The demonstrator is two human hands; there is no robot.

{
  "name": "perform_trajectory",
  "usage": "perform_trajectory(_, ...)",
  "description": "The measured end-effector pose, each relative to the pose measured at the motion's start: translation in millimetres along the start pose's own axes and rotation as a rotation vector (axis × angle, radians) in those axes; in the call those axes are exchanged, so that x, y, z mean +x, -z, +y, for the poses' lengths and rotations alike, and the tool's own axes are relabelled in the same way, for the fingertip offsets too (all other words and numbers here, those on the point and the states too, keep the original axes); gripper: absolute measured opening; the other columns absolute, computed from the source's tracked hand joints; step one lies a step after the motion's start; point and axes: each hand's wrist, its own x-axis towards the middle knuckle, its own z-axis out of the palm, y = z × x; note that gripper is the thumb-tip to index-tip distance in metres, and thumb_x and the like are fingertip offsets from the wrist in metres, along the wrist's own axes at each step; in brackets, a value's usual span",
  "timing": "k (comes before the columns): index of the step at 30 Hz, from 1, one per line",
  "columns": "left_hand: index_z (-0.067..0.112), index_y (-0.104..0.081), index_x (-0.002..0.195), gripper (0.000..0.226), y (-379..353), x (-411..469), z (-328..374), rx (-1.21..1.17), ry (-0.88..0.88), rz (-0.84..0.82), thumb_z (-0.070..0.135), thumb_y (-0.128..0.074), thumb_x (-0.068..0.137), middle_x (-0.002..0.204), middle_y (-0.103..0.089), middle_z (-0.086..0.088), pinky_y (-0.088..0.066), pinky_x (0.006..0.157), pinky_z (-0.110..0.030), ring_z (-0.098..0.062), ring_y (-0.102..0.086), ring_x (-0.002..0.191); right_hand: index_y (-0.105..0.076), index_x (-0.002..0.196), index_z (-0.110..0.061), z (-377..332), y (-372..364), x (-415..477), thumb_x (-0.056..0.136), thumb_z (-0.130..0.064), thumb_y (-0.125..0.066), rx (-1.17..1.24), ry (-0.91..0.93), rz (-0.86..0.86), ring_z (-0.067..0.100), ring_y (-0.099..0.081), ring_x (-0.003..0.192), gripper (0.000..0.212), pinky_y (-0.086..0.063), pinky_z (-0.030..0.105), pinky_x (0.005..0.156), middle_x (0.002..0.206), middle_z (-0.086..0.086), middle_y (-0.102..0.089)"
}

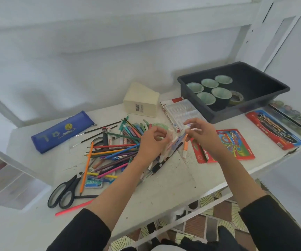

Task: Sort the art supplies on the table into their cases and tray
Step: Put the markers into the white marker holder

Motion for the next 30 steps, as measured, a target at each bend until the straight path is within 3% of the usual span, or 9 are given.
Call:
perform_trajectory(3, 0.016, -0.065, 0.102, 0.024, 22.4, 0.5, 9.8, -0.01, -0.051, 0.084, 0.017, -0.076, 0.08, 0.091, -0.067, 0.003, -0.05, 0.064, -0.015, -0.004, -0.057, 0.066, -0.061, 0.109, -0.014, -20.3, -12.8, 8.9, 0.089, -0.009, -0.062, 0.051, 0.04, -0.025, 0.011, -0.064, 0.06, 0.021, -0.049, 0.021, 0.051, 0.086, 0.003, -0.064)
perform_trajectory(5, 0.018, -0.07, 0.102, 0.024, 40.9, 1.6, 14.9, 0.0, -0.087, 0.131, 0.019, -0.076, 0.079, 0.094, -0.068, -0.001, -0.057, 0.068, -0.031, -0.021, -0.06, 0.069, -0.062, 0.106, -0.015, -33.5, -25.0, 14.3, 0.088, -0.01, -0.064, 0.066, 0.065, -0.066, 0.01, -0.063, 0.059, 0.019, -0.048, 0.022, 0.051, 0.084, -0.001, -0.063)
perform_trajectory(7, 0.022, -0.072, 0.089, 0.013, 66.0, -1.7, 20.2, 0.034, -0.133, 0.202, 0.017, -0.076, 0.078, 0.09, -0.068, -0.002, -0.055, 0.071, -0.041, -0.021, -0.059, 0.067, -0.063, 0.103, -0.017, -49.0, -43.8, 21.0, 0.087, -0.009, -0.065, 0.075, 0.106, -0.138, 0.01, -0.063, 0.058, 0.018, -0.047, 0.021, 0.049, 0.084, -0.002, -0.064)
perform_trajectory(12, 0.02, -0.07, 0.076, 0.01, 128.3, -25.2, 22.6, 0.106, -0.112, 0.298, 0.012, -0.075, 0.079, 0.076, -0.07, -0.009, -0.054, 0.071, -0.036, -0.023, -0.063, 0.068, -0.064, 0.094, -0.027, -86.3, -97.9, 29.2, 0.086, -0.01, -0.066, 0.098, 0.246, -0.294, 0.016, -0.065, 0.058, 0.019, -0.047, 0.022, 0.047, 0.081, -0.007, -0.063)
perform_trajectory(16, 0.018, -0.069, 0.079, 0.013, 171.9, -56.3, 16.0, 0.152, -0.089, 0.356, 0.007, -0.066, 0.086, 0.071, -0.067, -0.001, -0.051, 0.062, -0.022, -0.007, -0.059, 0.06, -0.064, 0.1, -0.021, -112.4, -140.2, 32.7, 0.089, -0.011, -0.063, 0.12, 0.349, -0.399, 0.016, -0.065, 0.056, 0.015, -0.046, 0.025, 0.047, 0.081, -0.006, -0.062)
perform_trajectory(20, 0.011, -0.069, 0.089, 0.012, 205.4, -96.0, 7.5, 0.115, -0.058, 0.501, 0.004, -0.059, 0.091, 0.079, -0.068, -0.005, -0.052, 0.063, -0.023, -0.011, -0.06, 0.062, -0.062, 0.093, -0.026, -140.4, -179.2, 26.0, 0.09, -0.005, -0.059, 0.243, 0.421, -0.499, 0.014, -0.063, 0.053, 0.021, -0.046, 0.027, 0.045, 0.078, -0.006, -0.062)
perform_trajectory(23, 0.013, -0.069, 0.089, 0.014, 221.2, -128.7, 5.8, 0.098, -0.068, 0.657, 0.001, -0.062, 0.088, 0.082, -0.069, -0.007, -0.053, 0.062, -0.023, -0.012, -0.06, 0.065, -0.06, 0.092, -0.017, -157.7, -208.3, 14.8, 0.092, -0.002, -0.055, 0.394, 0.44, -0.611, 0.016, -0.063, 0.052, 0.016, -0.051, 0.025, 0.046, 0.077, 0.0, -0.064)
perform_trajectory(28, 0.02, -0.07, 0.085, 0.02, 237.8, -176.9, -2.2, 0.109, -0.059, 0.844, 0.0, -0.065, 0.085, 0.082, -0.071, 0.014, -0.055, 0.068, -0.023, -0.011, -0.062, 0.07, -0.059, 0.095, -0.014, -174.8, -252.3, -6.5, 0.092, -0.004, -0.055, 0.472, 0.535, -0.786, 0.02, -0.067, 0.067, 0.011, -0.056, 0.029, 0.059, 0.094, 0.015, -0.065)
perform_trajectory(30, 0.023, -0.07, 0.088, 0.023, 243.3, -190.0, -11.0, 0.142, -0.075, 0.926, 0.0, -0.068, 0.084, 0.093, -0.07, 0.014, -0.053, 0.069, -0.02, -0.015, -0.061, 0.077, -0.06, 0.093, -0.019, -177.2, -265.1, -14.2, 0.092, -0.003, -0.056, 0.447, 0.588, -0.81, 0.017, -0.068, 0.075, 0.017, -0.056, 0.028, 0.063, 0.096, 0.006, -0.067)
